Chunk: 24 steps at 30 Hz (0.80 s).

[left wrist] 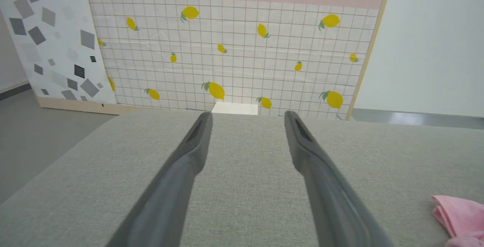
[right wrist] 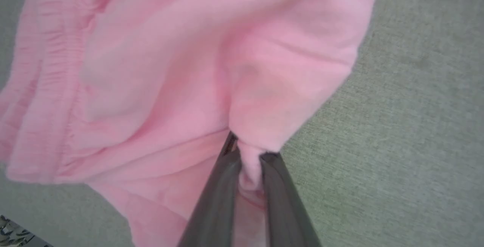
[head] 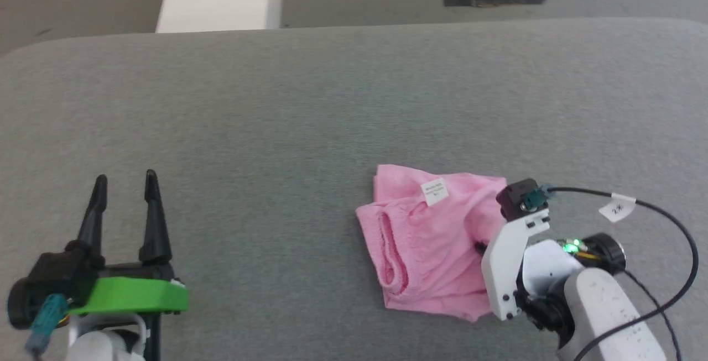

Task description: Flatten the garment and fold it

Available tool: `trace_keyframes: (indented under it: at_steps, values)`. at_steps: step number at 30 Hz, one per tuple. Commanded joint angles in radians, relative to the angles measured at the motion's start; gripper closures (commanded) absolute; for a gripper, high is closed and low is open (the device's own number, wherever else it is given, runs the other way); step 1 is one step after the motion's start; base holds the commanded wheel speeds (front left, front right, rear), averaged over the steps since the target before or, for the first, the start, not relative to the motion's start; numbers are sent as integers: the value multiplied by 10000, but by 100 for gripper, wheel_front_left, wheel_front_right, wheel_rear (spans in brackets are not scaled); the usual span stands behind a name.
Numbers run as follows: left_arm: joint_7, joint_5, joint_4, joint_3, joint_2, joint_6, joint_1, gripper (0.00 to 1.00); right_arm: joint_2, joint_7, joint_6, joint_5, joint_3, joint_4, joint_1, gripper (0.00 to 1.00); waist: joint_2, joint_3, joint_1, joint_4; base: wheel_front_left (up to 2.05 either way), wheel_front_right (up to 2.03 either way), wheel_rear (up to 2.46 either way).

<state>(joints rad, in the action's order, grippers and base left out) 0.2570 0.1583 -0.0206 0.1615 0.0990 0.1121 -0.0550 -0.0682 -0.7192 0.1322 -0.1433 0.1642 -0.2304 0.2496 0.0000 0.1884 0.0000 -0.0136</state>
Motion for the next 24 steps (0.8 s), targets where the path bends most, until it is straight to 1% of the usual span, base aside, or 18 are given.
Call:
trace_keyframes:
  at_steps: [1, 2, 3, 4, 7, 9, 11, 12, 14, 19, 24]
  values:
    - [47, 4, -156, 125, 51, -47, 131, 0, -287, -85, -15, -173, 201, 93, 317, 100, 0, 308, 0, -824, 0, 0, 0]
    - [47, 16, -253, 198, 65, -59, 158, 0, -440, -155, -15, -290, 344, 156, 449, 100, 0, 396, 0, -1083, 0, 0, 0]
    - [47, 46, -399, 307, 82, -79, 195, 0, -732, -223, -15, -392, 571, 265, 680, 100, 0, 518, 0, -1487, 0, 0, 0]
    - [47, 77, -476, 381, 92, -88, 220, 0, -879, -276, -15, -478, 722, 306, 803, 100, 0, 584, 0, -1711, 0, 0, 0]
    - [47, 138, -912, 666, 209, -125, 309, 0, -1539, -493, -15, -1020, 1256, 500, 1413, 100, 0, 999, 0, -2707, 0, 0, 0]
    - [41, 158, -1204, 789, 421, -99, 323, 0, -1752, -479, -15, -1472, 1226, 589, 1825, 100, 0, 1367, 0, -3270, 0, 0, 0]
    - [-74, 106, -1513, 781, 700, -61, 242, 0, -2199, -470, -15, -1554, 1330, 603, 2269, 100, 0, 1804, 0, -3664, 0, 0, 0]
    - [-160, 81, -1677, 796, 853, -47, 186, 0, -2303, -395, -15, -1687, 1236, 562, 2495, 100, 0, 2014, 0, -3873, 0, 0, 0]
    - [-356, 89, -1967, 838, 1108, -22, 98, 0, -2653, -306, -15, -1638, 1307, 482, 2903, 100, 0, 2348, 0, -4157, 0, 0, 0]
    - [-959, 100, -2782, 990, 1733, 25, 36, 0, -3133, 183, -15, -1567, 898, -17, 3772, 100, 0, 3180, 0, -4614, 0, 0, 0]
    - [-1490, 148, -3420, 1057, 2201, 60, 90, 0, -3549, 526, -15, -1086, 338, -861, 4367, 100, 0, 3720, 0, -4678, 0, 0, 0]
